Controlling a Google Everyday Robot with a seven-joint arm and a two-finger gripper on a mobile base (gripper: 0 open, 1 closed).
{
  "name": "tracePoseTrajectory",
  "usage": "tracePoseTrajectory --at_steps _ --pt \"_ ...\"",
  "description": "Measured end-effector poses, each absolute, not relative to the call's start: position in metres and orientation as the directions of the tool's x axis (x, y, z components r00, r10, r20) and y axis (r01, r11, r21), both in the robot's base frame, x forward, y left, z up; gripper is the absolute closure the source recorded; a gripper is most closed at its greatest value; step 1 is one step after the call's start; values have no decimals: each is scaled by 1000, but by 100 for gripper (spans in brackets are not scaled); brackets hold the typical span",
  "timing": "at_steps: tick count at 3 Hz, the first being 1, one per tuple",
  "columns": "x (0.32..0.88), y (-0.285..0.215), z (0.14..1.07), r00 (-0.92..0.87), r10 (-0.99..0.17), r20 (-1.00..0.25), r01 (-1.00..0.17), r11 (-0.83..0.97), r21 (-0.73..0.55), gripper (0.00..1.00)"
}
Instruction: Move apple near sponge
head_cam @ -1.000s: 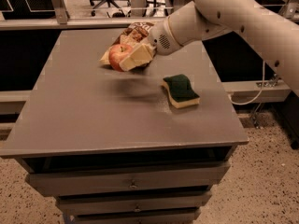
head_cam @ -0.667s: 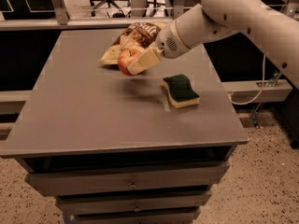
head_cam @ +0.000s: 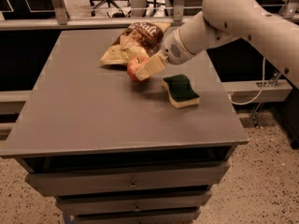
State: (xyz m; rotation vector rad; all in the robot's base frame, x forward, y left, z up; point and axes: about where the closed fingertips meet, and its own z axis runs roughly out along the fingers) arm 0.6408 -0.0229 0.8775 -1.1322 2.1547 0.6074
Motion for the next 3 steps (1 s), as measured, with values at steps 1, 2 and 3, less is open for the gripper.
tracePoseTrajectory --at_steps 1,2,3 --pt "651 -21 862 -454 -534 -713 -822 559 105 81" --pt "658 -24 854 -461 -517 -721 -804 587 93 59" --pt "658 -23 853 -460 -517 -722 -804 588 92 36"
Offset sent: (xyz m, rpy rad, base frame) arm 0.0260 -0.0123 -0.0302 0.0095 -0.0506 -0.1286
